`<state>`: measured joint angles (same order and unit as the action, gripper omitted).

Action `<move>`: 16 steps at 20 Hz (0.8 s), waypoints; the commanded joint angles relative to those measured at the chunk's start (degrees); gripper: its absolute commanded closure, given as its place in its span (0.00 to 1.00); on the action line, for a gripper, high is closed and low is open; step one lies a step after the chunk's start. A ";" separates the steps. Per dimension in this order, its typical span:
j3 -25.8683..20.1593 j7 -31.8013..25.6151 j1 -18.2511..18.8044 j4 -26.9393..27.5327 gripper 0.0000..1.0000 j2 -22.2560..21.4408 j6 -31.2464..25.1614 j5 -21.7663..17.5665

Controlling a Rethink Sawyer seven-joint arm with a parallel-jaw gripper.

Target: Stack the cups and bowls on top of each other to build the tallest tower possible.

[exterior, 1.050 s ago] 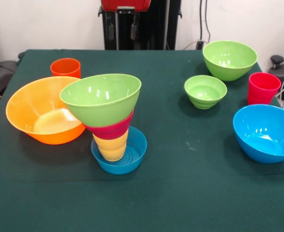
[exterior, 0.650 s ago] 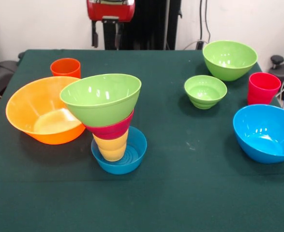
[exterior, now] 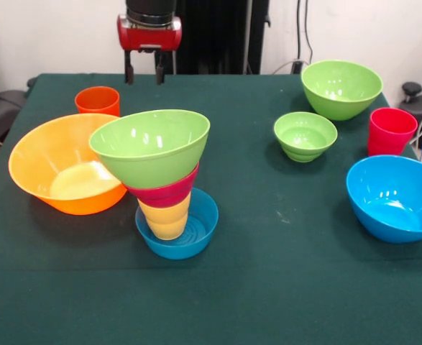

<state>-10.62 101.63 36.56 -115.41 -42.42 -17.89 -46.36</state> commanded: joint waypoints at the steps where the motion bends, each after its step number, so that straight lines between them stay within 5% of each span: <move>1: 2.61 3.81 -4.69 5.03 0.00 4.11 4.38 -6.72; 11: 5.92 0.94 -11.35 13.34 0.00 3.94 4.52 -14.28; 16: 0.20 -6.17 -7.05 13.84 0.00 3.44 2.40 -13.97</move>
<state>-4.31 101.63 27.70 -108.56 -39.91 -16.85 -56.39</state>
